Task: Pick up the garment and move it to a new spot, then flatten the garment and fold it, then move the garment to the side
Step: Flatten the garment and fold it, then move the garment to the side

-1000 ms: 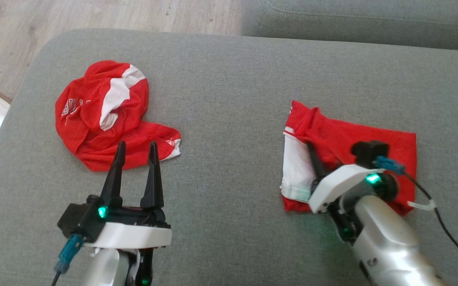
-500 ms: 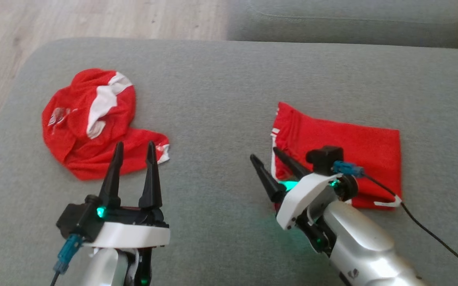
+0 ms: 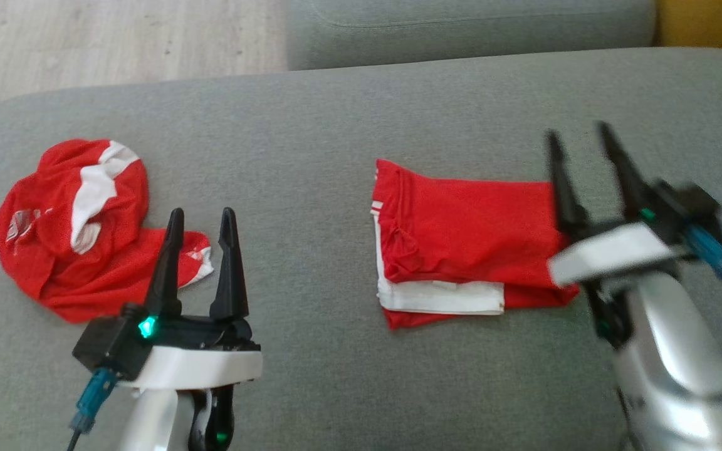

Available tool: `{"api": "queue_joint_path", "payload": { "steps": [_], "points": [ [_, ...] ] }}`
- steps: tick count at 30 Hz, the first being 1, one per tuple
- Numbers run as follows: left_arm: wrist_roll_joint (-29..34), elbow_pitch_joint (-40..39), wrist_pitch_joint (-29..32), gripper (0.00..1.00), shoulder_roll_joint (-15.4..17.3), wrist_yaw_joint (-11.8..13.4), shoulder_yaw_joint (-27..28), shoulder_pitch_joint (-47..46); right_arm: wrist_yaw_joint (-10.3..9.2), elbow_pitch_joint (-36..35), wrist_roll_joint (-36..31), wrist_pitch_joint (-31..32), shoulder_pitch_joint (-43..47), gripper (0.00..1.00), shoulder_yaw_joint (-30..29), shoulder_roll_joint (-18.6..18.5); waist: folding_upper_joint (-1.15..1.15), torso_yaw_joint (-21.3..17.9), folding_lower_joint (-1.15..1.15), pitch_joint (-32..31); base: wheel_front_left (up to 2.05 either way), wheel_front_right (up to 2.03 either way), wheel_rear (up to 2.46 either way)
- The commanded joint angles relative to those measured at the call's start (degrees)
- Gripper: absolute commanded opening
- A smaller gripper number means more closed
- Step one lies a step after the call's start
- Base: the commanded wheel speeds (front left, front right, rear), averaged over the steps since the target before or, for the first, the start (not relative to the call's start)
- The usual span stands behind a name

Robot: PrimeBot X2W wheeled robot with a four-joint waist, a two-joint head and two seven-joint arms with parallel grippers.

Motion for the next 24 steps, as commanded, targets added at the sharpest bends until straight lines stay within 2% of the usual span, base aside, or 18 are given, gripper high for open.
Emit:
{"api": "queue_joint_path", "payload": {
  "steps": [1,5,11,18,24],
  "points": [
    [0.5,-2.2,-0.5,1.0,0.1,-0.2,1.6,-1.8,-0.04,-5.3,-3.1,-0.6,3.8,1.0,-2.2,0.5,0.0,-0.8,0.0,0.0,0.0,0.0,0.0],
    [1.2,-2.1,-0.5,1.0,0.1,-0.7,0.7,-1.4,-0.04,-12.3,-6.5,-0.6,10.3,1.0,-8.0,1.5,0.0,-1.6,0.0,0.0,0.0,0.0,0.0],
    [2.2,-2.0,-0.5,1.0,0.1,-1.1,0.2,-0.1,-0.04,-16.1,-5.5,-0.6,15.2,1.0,-10.4,1.9,0.0,-2.3,0.0,0.0,0.0,0.0,0.0],
    [2.4,-2.0,-0.5,1.0,0.1,-1.1,0.5,0.8,-0.04,-16.7,-3.8,-0.6,16.5,1.0,-9.7,1.9,0.0,-2.5,0.0,-0.2,0.0,0.0,0.0],
    [2.5,-2.1,-0.5,1.0,0.1,-1.2,0.3,0.5,-0.04,-14.3,-4.7,-0.6,16.2,1.0,-10.1,2.0,0.0,-1.9,0.0,0.2,0.0,0.0,0.0]
  ]
}}
